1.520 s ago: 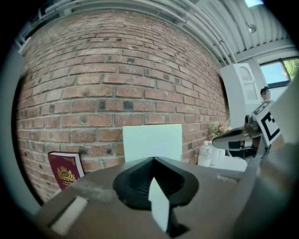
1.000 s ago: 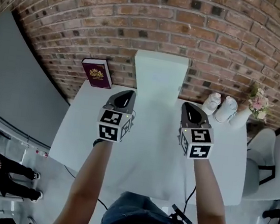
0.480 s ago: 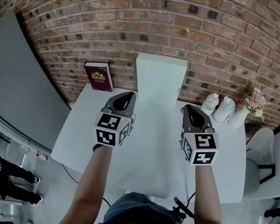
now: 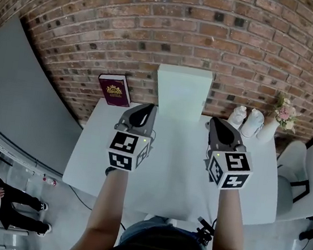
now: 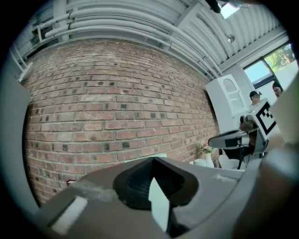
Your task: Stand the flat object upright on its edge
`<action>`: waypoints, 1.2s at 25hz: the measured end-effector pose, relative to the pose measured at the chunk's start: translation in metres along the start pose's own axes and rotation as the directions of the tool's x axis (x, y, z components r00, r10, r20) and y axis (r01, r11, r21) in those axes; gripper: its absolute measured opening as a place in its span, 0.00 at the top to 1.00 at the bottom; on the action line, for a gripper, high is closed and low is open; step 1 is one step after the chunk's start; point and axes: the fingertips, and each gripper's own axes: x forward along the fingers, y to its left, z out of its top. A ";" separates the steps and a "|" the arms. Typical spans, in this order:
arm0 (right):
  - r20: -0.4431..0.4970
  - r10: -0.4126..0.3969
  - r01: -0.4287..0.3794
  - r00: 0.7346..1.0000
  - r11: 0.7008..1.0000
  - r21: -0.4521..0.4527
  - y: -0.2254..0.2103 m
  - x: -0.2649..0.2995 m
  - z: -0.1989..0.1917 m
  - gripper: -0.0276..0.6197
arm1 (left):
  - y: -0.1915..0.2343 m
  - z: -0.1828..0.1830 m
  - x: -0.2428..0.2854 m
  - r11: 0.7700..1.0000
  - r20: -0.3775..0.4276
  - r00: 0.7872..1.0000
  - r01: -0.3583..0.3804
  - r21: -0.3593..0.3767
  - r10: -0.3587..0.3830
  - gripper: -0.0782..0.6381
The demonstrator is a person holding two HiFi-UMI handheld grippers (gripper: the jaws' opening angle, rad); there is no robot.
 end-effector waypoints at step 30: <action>0.047 -0.106 0.108 0.993 0.993 -0.052 0.016 -0.043 0.018 0.96 | 0.024 0.015 -0.062 1.000 0.076 0.997 -0.016 0.016 0.015 0.89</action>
